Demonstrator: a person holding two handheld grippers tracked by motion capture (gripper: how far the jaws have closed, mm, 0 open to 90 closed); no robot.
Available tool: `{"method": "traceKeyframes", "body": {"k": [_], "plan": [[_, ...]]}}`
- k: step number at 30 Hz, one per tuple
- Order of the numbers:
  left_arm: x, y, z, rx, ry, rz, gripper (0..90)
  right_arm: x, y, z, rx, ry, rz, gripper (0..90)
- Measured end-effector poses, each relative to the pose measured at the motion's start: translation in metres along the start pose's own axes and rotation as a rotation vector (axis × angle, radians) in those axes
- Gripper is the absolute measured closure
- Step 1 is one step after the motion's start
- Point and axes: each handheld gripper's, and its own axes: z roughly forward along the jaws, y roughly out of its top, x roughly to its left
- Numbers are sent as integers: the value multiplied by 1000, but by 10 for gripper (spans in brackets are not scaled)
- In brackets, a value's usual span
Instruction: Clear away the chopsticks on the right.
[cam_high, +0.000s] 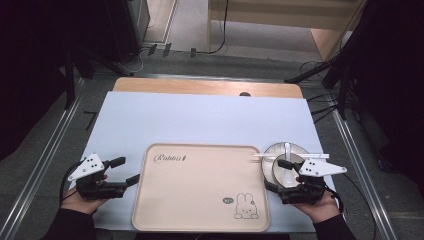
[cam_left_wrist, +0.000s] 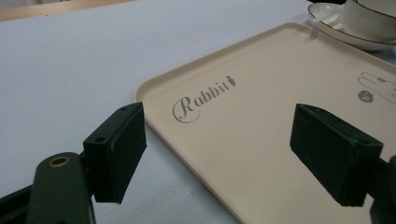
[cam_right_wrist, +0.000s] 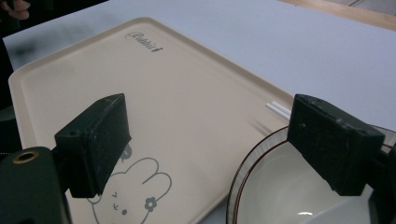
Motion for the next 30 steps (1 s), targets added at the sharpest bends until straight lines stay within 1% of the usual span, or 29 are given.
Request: {"method": "traceKeyframes", "body": {"k": [4, 6, 11, 14, 24, 30], "plan": [[0, 0, 1, 1, 1, 1, 191, -1, 0, 0, 2, 4, 2, 144], [0, 0, 1, 1, 6, -4, 193, -1, 0, 1, 1, -4, 7, 144], [0, 0, 1, 1, 6, -4, 197, -1, -1, 0, 5, -15, 11, 144], [0, 0, 0, 6, 10, -4, 197, -1, 0, 0, -1, -24, 10, 145], [0, 0, 0, 3, 5, -4, 198, -1, 0, -1, -8, -21, 14, 150], [0, 0, 0, 3, 5, -5, 198, -1, 0, -1, 1, -23, 10, 155]]}}
